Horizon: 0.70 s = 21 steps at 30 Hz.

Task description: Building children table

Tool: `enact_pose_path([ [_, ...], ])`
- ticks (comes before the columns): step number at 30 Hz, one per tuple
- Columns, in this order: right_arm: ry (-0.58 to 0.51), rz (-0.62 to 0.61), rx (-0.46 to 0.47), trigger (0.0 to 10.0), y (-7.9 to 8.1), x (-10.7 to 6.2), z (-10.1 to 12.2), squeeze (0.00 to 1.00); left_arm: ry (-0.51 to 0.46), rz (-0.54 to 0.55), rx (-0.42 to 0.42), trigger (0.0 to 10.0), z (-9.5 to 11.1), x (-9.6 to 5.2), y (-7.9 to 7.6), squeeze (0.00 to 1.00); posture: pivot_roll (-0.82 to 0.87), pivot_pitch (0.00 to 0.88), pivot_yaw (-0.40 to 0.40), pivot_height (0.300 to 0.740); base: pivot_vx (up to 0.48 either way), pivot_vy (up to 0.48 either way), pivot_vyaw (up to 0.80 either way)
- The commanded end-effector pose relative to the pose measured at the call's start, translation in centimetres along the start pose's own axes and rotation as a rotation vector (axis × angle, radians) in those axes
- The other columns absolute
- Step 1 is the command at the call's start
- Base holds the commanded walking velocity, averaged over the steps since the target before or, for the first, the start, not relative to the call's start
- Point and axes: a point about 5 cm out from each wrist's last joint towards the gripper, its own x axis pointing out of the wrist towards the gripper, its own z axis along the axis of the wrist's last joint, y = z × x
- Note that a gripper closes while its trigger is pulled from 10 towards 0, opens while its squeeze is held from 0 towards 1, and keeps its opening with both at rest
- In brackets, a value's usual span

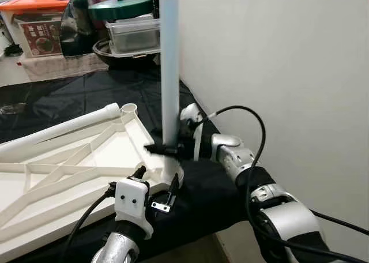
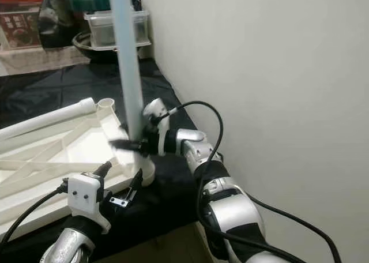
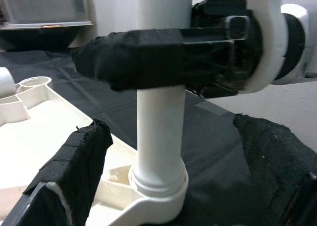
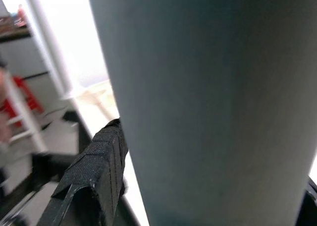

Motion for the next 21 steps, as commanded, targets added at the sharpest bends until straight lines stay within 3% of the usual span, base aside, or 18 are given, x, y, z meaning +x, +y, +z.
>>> enact_pose_path([
  [1,0.025,0.078,-0.002,10.0,0.5,1.1,0.2,0.0,0.005,-0.008,-0.002,10.0,0.1,-0.2,-0.1,0.0,0.03,0.0,-0.025,0.74,0.0,0.0,0.0],
  [5,0.03,0.115,-0.004,9.7,0.8,1.9,0.3,0.0,0.007,-0.008,-0.005,10.0,0.1,-0.3,-0.2,0.0,0.03,0.0,-0.027,0.74,0.0,0.0,0.0],
  [6,0.037,0.065,-0.01,0.0,0.7,2.3,0.3,0.0,0.007,-0.006,-0.004,10.0,0.1,-0.3,-0.2,0.0,0.03,0.0,-0.027,0.74,0.0,0.0,0.0],
  [9,0.026,-0.007,-0.017,0.0,0.3,2.5,0.4,0.0,0.007,-0.004,-0.005,10.0,0.1,-0.3,-0.2,0.0,0.03,0.0,-0.028,0.74,0.0,0.0,0.0],
  [10,0.002,-0.148,-0.011,0.0,-0.4,2.7,0.6,0.0,0.007,-0.003,-0.005,10.0,0.1,-0.3,-0.2,0.0,0.03,0.0,-0.028,0.74,0.0,0.0,0.0],
  [16,-0.008,-0.22,-0.01,0.0,-0.7,2.6,0.5,0.0,0.007,-0.004,-0.006,10.0,0.1,-0.3,-0.2,0.0,0.02,0.0,-0.024,0.74,0.0,0.0,0.0],
  [17,-0.005,-0.315,-0.01,0.0,-1.2,2.5,0.3,0.0,0.009,-0.005,-0.006,10.0,0.0,-0.3,-0.2,0.0,0.01,0.0,-0.019,0.74,0.0,0.0,0.0],
  [18,-0.005,-0.315,-0.01,0.0,-1.2,2.5,0.3,0.0,0.009,-0.005,-0.006,10.0,0.0,-0.3,-0.2,0.0,0.01,0.0,-0.019,0.74,0.0,0.0,0.0],
  [19,-0.012,-0.471,0.007,0.0,-1.8,2.2,0.1,0.0,0.008,-0.005,-0.005,10.0,0.0,-0.2,-0.2,0.0,0.0,0.0,-0.019,0.74,0.0,0.0,0.0],
  [20,-0.012,-0.471,0.007,0.0,-1.8,2.2,0.1,0.0,0.008,-0.005,-0.005,10.0,0.0,-0.2,-0.2,0.0,0.0,0.0,-0.019,0.74,0.0,0.0,0.0],
  [21,-0.023,-0.631,0.05,0.0,-2.5,1.9,-0.3,0.0,0.006,-0.001,-0.005,10.0,0.0,-0.2,-0.2,0.0,0.0,0.0,-0.026,0.74,0.0,0.0,0.0],
])
